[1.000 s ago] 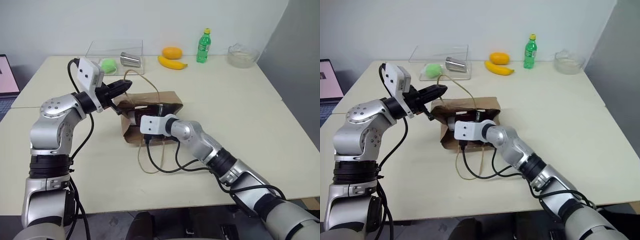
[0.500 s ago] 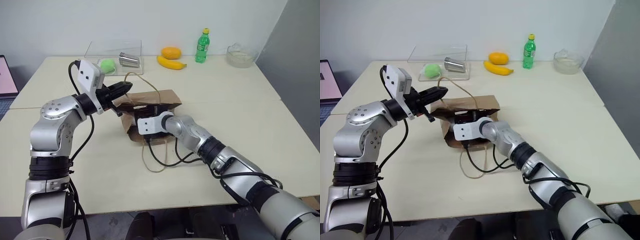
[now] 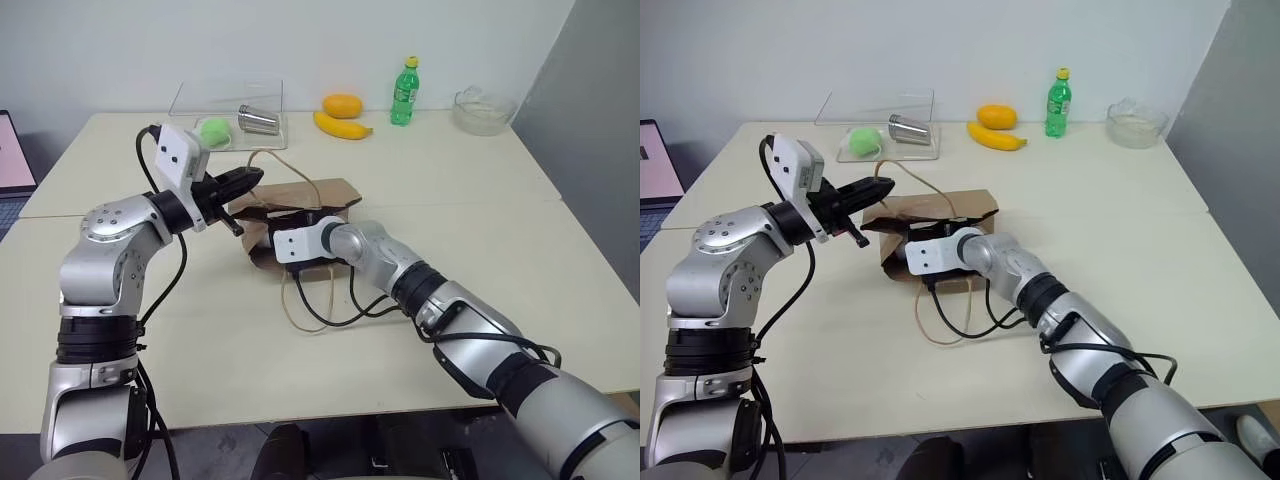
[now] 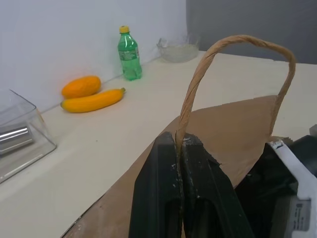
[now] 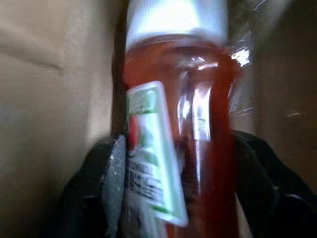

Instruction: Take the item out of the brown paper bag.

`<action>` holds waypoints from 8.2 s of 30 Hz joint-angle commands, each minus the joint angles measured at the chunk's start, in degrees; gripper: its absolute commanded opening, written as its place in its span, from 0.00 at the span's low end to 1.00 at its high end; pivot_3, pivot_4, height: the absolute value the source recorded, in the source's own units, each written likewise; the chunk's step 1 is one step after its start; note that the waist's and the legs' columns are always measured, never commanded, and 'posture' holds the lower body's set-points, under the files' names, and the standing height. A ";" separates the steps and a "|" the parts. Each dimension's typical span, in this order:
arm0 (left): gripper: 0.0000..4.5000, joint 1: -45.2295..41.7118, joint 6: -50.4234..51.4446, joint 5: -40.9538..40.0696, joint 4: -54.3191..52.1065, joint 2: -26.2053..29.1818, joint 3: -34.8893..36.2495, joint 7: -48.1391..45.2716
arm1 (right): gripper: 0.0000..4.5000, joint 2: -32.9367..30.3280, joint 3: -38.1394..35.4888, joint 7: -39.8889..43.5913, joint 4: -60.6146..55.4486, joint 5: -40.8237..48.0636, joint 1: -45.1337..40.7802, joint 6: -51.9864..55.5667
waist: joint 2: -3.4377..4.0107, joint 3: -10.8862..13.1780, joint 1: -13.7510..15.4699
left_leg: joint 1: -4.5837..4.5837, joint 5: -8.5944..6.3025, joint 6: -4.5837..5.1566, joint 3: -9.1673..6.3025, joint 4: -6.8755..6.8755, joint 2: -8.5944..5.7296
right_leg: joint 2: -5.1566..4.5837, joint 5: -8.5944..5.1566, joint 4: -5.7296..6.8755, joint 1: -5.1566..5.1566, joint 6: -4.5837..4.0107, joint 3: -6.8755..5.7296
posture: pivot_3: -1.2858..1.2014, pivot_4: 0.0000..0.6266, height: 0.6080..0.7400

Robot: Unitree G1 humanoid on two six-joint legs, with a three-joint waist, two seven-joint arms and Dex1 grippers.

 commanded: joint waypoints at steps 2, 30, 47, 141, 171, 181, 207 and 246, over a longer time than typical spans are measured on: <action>0.00 -0.54 -0.61 0.11 -1.60 1.14 1.67 0.60 | 0.46 -4.31 -2.74 5.46 -11.76 2.64 2.36 -1.39 | 0.01 0.01 0.03 | -0.02 0.00 0.00 0.00 0.00 -0.01 | -0.01 0.00 -0.02 0.00 0.00 -0.01 | 0.52 0.24 1.00; 0.00 -1.60 -1.50 0.57 0.21 1.22 1.16 0.54 | 0.38 -12.68 -13.87 25.04 -34.76 23.84 9.68 -2.10 | -0.01 0.03 0.02 | -0.04 0.00 0.00 0.00 -0.01 0.00 | -0.01 0.00 -0.02 -0.03 0.00 -0.01 | 0.52 0.24 1.00; 0.00 -1.64 -1.40 0.79 0.32 1.34 0.90 0.44 | 0.00 -14.75 -23.56 33.76 -43.82 45.17 11.53 11.67 | -0.01 0.06 0.16 | 0.00 0.00 0.00 0.00 0.00 -0.01 | -0.04 0.00 -0.01 0.00 0.00 -0.03 | 0.52 0.24 1.00; 0.00 -2.61 -0.90 1.54 1.35 1.87 0.26 -1.30 | 0.95 -20.36 0.66 26.63 -38.32 -4.90 4.03 -23.71 | -0.02 0.06 0.09 | 0.03 0.01 -0.02 -0.01 0.03 -0.05 | 0.02 0.00 0.01 -0.01 0.00 0.01 | 0.52 0.24 1.00; 0.00 -2.70 -0.96 1.95 1.24 2.15 0.30 -1.56 | 0.99 -8.33 10.68 13.00 -14.56 -19.68 -9.50 -33.41 | -0.02 0.06 0.01 | 0.01 0.03 -0.06 -0.01 0.01 -0.05 | 0.02 0.00 0.03 -0.04 -0.01 0.02 | 0.52 0.24 1.00; 0.00 -1.83 -0.90 1.77 0.44 2.76 0.86 -1.24 | 0.99 -7.18 12.99 6.84 -4.10 -22.95 -13.36 -35.80 | -0.01 0.07 0.00 | 0.01 0.03 -0.06 0.00 -0.01 -0.04 | 0.02 -0.01 0.02 -0.05 -0.02 0.03 | 0.52 0.24 1.00; 0.00 -1.19 -0.32 1.47 -0.53 2.89 1.18 -0.80 | 0.99 -1.91 15.16 -0.84 4.21 -24.67 -15.19 -33.99 | -0.01 0.07 -0.02 | 0.00 0.04 -0.07 0.00 -0.02 -0.03 | 0.02 -0.01 0.06 -0.10 -0.03 0.04 | 0.52 0.24 1.00; 0.00 -0.59 0.36 1.37 -0.93 3.51 1.40 -0.88 | 0.67 -8.02 -0.61 26.86 -7.06 18.36 -2.51 -41.96 | -0.01 0.07 -0.01 | -0.01 0.03 -0.05 -0.02 -0.01 0.00 | 0.00 -0.01 0.05 -0.06 -0.03 0.03 | 0.52 0.24 1.00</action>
